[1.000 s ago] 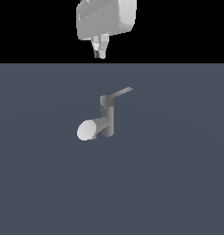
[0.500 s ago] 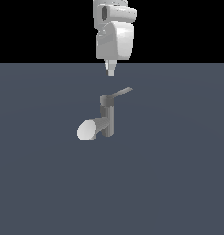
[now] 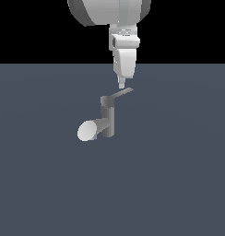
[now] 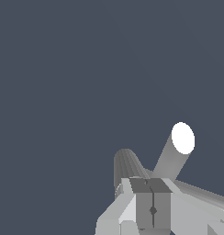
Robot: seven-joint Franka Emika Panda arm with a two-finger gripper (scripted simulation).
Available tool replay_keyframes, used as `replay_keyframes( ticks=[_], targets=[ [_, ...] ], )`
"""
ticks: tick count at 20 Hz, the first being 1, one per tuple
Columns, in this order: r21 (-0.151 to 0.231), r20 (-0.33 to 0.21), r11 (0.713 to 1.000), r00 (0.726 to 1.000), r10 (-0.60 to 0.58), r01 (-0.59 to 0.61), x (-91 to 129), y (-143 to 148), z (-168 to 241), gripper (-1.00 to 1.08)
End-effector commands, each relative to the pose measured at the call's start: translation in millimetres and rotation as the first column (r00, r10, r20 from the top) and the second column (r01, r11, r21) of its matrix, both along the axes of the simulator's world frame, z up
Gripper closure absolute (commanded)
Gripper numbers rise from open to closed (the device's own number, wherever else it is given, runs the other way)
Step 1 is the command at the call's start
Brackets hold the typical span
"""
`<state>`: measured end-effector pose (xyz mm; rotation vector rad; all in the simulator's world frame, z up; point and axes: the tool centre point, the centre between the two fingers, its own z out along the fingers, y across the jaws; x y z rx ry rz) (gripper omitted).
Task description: Turn on the faucet by rotating a designated handle.
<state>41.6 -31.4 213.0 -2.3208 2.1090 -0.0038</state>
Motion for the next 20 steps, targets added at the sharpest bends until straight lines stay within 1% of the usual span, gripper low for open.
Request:
replay_keyframes(
  ticks=[1, 6, 11, 16, 20],
  targets=[
    [-0.002, -0.004, 0.998, 0.998, -0.058, 0.058, 7.7, -11.8, -11.7, 1.08],
    [-0.004, -0.005, 0.991, 0.991, -0.134, 0.134, 18.3, -26.7, -25.3, 1.08],
    [-0.004, -0.005, 0.986, 0.986, -0.168, 0.168, 22.5, -33.5, -31.1, 1.08],
    [-0.004, -0.006, 0.986, 0.986, -0.168, 0.168, 22.4, -33.6, -31.3, 1.08],
    [-0.004, -0.006, 0.986, 0.986, -0.168, 0.168, 10.8, -33.8, -31.3, 1.08]
  ],
)
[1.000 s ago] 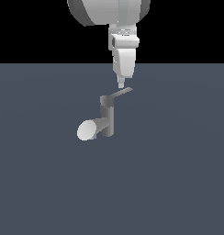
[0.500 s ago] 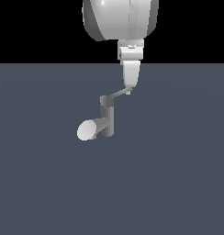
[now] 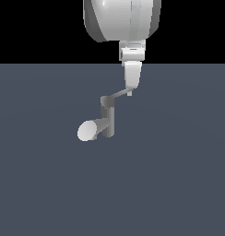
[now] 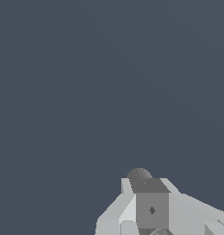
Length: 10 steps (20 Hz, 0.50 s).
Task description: Turn on the faucet by rotating a designated handle.
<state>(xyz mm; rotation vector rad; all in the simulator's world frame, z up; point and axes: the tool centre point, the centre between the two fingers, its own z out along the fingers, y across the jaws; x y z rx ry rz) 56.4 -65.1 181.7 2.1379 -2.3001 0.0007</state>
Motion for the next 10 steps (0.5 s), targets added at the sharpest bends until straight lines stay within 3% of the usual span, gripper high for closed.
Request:
replay_keyframes(
  ticks=[1, 10],
  targets=[
    [0.000, 0.000, 1.000, 1.000, -0.001, 0.001, -6.9, -0.3, 0.1, 1.08],
    [0.001, 0.000, 1.000, 1.000, -0.002, 0.002, -34.1, -0.8, 0.1, 1.08]
  ],
)
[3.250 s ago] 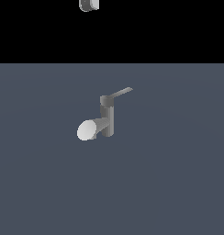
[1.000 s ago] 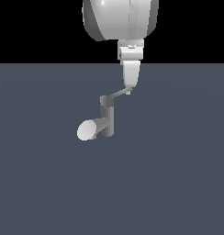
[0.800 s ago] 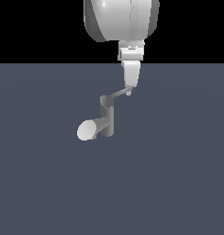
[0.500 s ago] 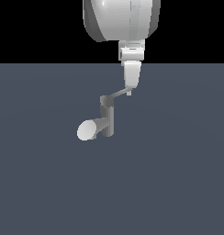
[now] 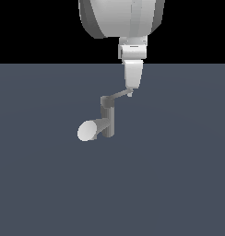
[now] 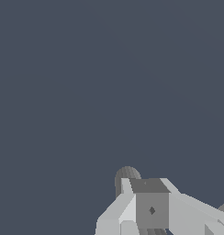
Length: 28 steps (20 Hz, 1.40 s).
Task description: Turn on the faucet by rotating a designated handle.
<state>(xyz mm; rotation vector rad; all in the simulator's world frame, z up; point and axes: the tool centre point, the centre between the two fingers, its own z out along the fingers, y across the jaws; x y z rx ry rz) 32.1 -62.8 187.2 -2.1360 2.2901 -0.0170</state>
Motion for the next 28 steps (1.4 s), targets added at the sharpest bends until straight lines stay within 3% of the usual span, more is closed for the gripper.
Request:
replay_keyframes(
  ticks=[1, 8, 9, 10, 28],
  targets=[
    [0.001, -0.015, 1.000, 1.000, -0.006, 0.006, -12.9, -3.4, -5.5, 1.08],
    [0.001, -0.015, 1.000, 1.000, -0.007, 0.007, -35.1, -3.7, -5.5, 1.08],
    [0.001, -0.015, 1.000, 1.000, -0.007, 0.007, -35.1, -3.7, -5.5, 1.08],
    [-0.001, 0.020, 1.000, 1.000, 0.008, -0.008, -20.9, 4.4, 8.8, 1.08],
    [0.001, -0.011, 1.000, 1.000, -0.006, 0.006, -83.4, 42.6, -4.1, 1.08]
  ],
)
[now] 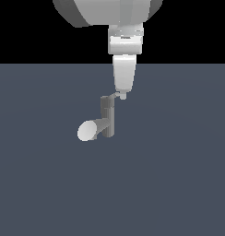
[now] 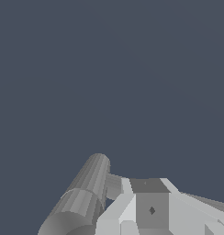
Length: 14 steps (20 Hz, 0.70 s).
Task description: Turn on the faucet by rotating a designated handle.
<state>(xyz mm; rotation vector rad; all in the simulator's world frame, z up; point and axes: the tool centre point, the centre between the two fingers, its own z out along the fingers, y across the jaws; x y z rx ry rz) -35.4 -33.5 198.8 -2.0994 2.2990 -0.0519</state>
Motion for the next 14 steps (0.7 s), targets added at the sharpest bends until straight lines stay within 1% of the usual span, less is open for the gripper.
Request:
replay_keyframes(
  ticks=[1, 3, 4, 14],
  targets=[
    [0.006, -0.041, 1.000, 0.999, 0.015, -0.014, -19.5, 15.7, -16.4, 1.08],
    [0.006, -0.043, 1.000, 0.999, 0.014, -0.014, -23.2, 18.0, -17.0, 1.08],
    [0.000, -0.007, 1.000, 1.000, -0.001, 0.001, -10.3, 6.4, -2.2, 1.08],
    [0.004, -0.035, 1.000, 0.999, 0.010, -0.010, -19.1, 70.3, -13.6, 1.08]
  ],
)
